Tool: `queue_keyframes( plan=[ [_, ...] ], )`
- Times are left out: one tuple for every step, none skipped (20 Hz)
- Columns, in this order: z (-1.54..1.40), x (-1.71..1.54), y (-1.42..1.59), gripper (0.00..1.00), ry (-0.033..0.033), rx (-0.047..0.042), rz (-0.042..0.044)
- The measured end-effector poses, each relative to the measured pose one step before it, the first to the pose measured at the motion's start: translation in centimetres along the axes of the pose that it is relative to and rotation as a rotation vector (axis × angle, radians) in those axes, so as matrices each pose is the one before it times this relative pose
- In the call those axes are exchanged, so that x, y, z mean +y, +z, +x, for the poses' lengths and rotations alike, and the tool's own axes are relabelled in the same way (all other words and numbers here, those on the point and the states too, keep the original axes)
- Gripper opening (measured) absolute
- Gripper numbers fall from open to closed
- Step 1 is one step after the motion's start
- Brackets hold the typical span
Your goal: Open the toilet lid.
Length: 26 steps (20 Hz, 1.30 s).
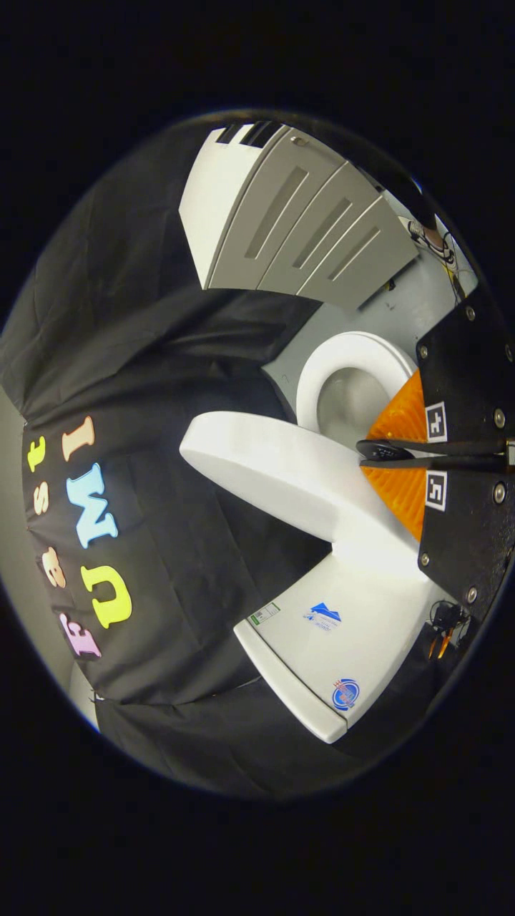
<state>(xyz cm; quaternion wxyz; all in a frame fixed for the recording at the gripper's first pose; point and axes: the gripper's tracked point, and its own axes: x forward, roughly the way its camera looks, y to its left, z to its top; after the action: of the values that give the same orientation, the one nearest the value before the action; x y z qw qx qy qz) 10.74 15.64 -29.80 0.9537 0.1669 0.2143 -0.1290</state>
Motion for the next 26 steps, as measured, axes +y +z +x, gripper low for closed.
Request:
queue_keyframes(
  plan=[
    [-0.195, 0.265, 0.228, 0.00, -0.00365, -0.00764, -0.02122],
    [-0.072, 0.195, 0.198, 0.00, -0.00318, -0.00501, -0.01598],
    [-0.119, 0.131, 0.188, 0.00, -0.00233, -0.00580, -0.00434],
    [-0.048, 0.116, 0.086, 0.00, 0.00202, -0.00487, 0.00362],
    [-0.048, 0.325, 0.237, 0.00, 0.00091, -0.00362, -0.00577],
    [-0.052, 0.226, -0.042, 0.00, -0.00479, -0.00084, -0.01839],
    [-0.128, 0.281, 0.103, 0.00, -0.00605, -0.00018, -0.02305],
    [-0.157, 0.269, 0.172, 0.00, -0.00193, -0.00551, -0.02084],
    [-0.177, 0.408, 0.348, 0.00, 0.00219, -0.00429, -0.02070],
    [-0.102, 0.323, 0.280, 0.00, -0.00047, -0.00398, -0.01950],
    [-0.102, 0.294, 0.220, 0.00, -0.00237, -0.00785, -0.02528],
    [-0.067, 0.272, 0.188, 0.00, -0.00252, -0.01085, -0.02607],
    [-0.143, 0.306, 0.353, 0.00, 0.00005, -0.01717, -0.02519],
    [-0.298, 0.389, 0.206, 0.00, 0.00376, -0.01179, -0.02222],
    [-0.071, 0.535, 0.335, 0.00, 0.00408, -0.01095, -0.01677],
    [0.015, 0.293, 0.208, 0.00, 0.00175, -0.00977, -0.01370],
    [-0.245, 0.407, 0.271, 0.00, 0.00074, -0.00707, -0.01832],
    [-0.048, 0.315, 0.159, 0.00, -0.00098, -0.00825, -0.01887],
    [-0.161, 0.317, 0.242, 0.00, -0.00171, -0.00780, -0.01672],
    [-0.094, 0.313, 0.286, 0.00, 0.00121, -0.01261, -0.01111],
    [-0.083, 0.347, 0.279, 0.00, 0.00350, -0.00730, -0.00697],
    [0.004, 0.430, 0.204, 0.00, 0.00173, -0.00594, -0.00476],
    [-0.176, 0.450, 0.307, 0.00, 0.00315, -0.01024, -0.01009],
    [-0.010, 0.464, 0.271, 0.00, 0.00240, -0.00412, -0.01922],
    [-0.170, 0.457, 0.309, 0.00, -0.00182, -0.00652, -0.02307],
    [-0.019, 0.359, 0.229, 0.00, -0.00206, -0.00466, -0.02195]
  ],
)
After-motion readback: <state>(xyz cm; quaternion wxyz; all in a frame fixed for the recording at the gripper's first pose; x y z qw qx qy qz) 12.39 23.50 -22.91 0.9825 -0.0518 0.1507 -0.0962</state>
